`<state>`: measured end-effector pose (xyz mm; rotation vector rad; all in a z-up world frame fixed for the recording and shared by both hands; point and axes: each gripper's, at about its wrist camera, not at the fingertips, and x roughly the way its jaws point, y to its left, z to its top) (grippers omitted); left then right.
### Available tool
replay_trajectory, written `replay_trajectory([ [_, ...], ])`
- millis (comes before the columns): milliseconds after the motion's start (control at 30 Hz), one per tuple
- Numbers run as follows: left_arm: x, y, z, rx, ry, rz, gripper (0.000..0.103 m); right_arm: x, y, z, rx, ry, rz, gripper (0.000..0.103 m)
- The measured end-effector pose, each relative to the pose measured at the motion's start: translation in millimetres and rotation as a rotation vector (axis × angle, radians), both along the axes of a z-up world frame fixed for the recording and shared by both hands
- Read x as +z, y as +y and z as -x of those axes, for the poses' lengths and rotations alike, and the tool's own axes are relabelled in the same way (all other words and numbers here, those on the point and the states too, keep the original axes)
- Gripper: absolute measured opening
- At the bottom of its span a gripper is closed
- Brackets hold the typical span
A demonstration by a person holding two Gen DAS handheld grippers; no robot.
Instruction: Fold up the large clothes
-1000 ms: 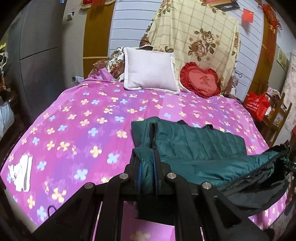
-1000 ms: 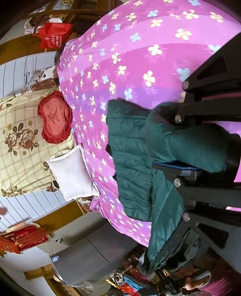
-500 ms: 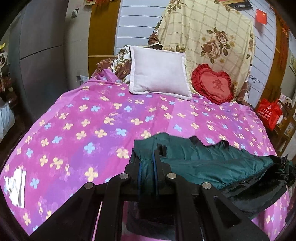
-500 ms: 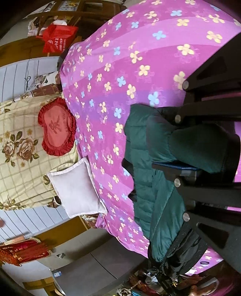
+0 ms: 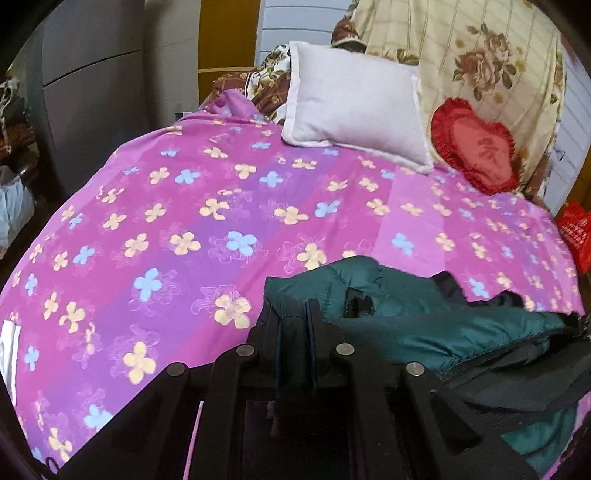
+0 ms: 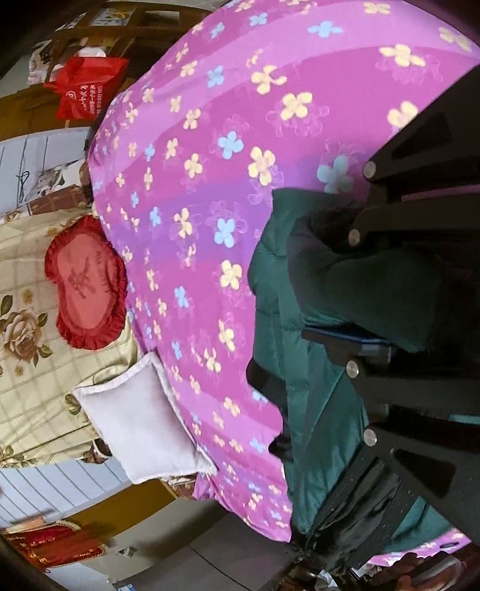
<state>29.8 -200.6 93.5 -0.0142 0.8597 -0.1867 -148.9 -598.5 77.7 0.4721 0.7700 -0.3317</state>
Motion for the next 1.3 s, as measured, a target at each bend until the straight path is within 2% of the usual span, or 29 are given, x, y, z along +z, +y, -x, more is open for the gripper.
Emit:
replay_trajectory([
  [100, -9, -8, -4, 0.009, -0.011, -0.031, 0.004, -8, 0, -7, 0.006, 0.009, 0.012, 0.024],
  [200, -13, -13, -6, 0.015, -0.011, -0.055, 0.004, -4, -3, -2, 0.005, -0.025, -0.030, 0.030],
  [267, -13, -14, -7, 0.010, -0.007, -0.048, 0.004, 6, -8, 13, 0.004, -0.099, -0.081, 0.048],
  [333, -14, -13, -8, 0.009, 0.001, -0.037, 0.004, 19, -7, 32, -0.007, -0.159, -0.096, 0.061],
  [367, -14, -12, -9, 0.010, 0.003, -0.036, 0.004, 27, -5, 41, -0.011, -0.178, -0.090, 0.064],
  [567, -15, -13, -8, 0.009, -0.004, -0.030, 0.004, 83, 40, 93, 0.052, -0.328, 0.068, 0.065],
  [633, -15, -13, -8, 0.011, -0.003, -0.028, 0.004, 94, 58, 101, 0.102, -0.380, 0.078, 0.065],
  [700, -15, -12, -8, 0.014, -0.003, -0.023, 0.004, 95, 80, 90, 0.200, -0.351, 0.071, 0.065],
  [767, -15, -11, -8, 0.022, -0.002, -0.005, 0.005, 86, 110, 63, 0.299, -0.256, 0.095, 0.065],
  [900, -16, -7, -8, 0.027, 0.001, 0.024, 0.006, 62, 153, 2, 0.402, -0.161, 0.128, 0.065],
  [1000, -16, -9, -8, 0.017, -0.004, 0.012, 0.006, 46, 165, -46, 0.405, -0.107, 0.114, 0.065],
  [1100, -16, -7, -8, 0.004, 0.001, 0.024, 0.010, 30, 170, -85, 0.352, -0.030, 0.147, 0.065],
  [1200, -5, 10, -10, -0.020, 0.031, 0.136, 0.017, 7, 165, -108, 0.311, 0.056, 0.129, 0.066],
  [1267, 7, 25, -6, -0.033, 0.031, 0.226, 0.024, -8, 158, -117, 0.298, 0.076, 0.103, 0.068],
  [1300, 13, 30, -4, -0.031, 0.022, 0.244, 0.027, -13, 156, -120, 0.293, 0.073, 0.099, 0.069],
])
